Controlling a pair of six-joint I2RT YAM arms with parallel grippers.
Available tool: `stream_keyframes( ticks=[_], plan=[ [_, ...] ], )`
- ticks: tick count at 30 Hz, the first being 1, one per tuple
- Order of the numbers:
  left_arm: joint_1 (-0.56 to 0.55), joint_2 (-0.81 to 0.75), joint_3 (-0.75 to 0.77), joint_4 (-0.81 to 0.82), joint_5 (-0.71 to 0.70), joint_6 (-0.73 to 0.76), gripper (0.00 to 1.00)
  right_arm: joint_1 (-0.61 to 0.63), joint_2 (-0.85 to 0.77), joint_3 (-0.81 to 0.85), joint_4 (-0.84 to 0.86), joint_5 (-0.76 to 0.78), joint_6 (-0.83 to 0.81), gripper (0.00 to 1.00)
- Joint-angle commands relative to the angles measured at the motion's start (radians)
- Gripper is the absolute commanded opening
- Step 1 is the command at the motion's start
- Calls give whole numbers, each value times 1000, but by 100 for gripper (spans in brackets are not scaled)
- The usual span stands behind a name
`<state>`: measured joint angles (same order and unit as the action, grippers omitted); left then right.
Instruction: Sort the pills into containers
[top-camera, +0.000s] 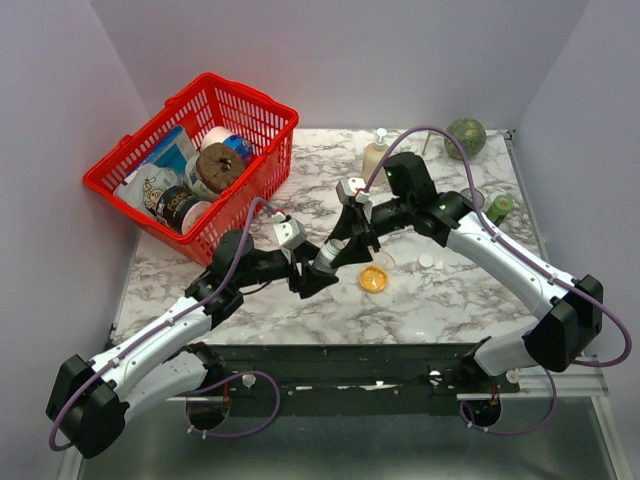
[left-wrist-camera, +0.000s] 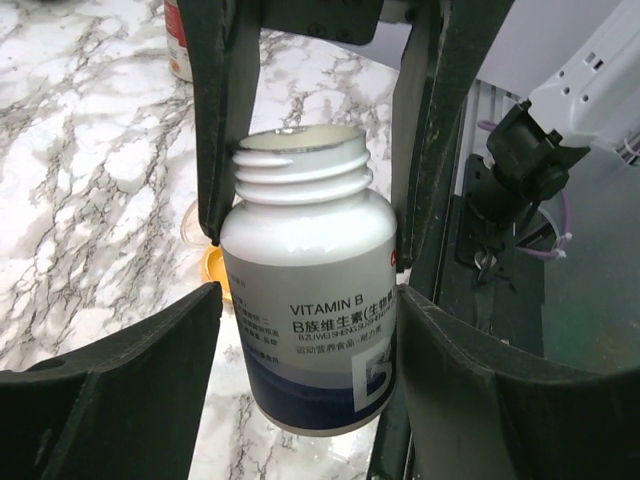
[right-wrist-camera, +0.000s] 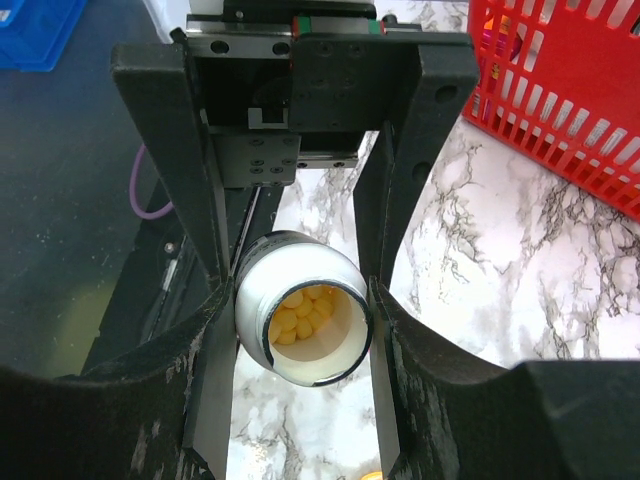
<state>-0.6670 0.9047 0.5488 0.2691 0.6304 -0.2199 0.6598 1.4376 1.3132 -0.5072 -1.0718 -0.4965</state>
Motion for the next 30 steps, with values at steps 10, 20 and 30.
stream_keyframes(
  ticks=[10,20,30],
  plan=[
    [1,13,13,45,-14,-21,45,-3,-11,-23,59,-36,42,16],
    [1,2,11,19,45,16,0,-6,-22,-17,62,-36,71,48],
    [1,-15,31,-39,-38,31,33,-9,-22,-12,55,-28,65,31]
  ],
)
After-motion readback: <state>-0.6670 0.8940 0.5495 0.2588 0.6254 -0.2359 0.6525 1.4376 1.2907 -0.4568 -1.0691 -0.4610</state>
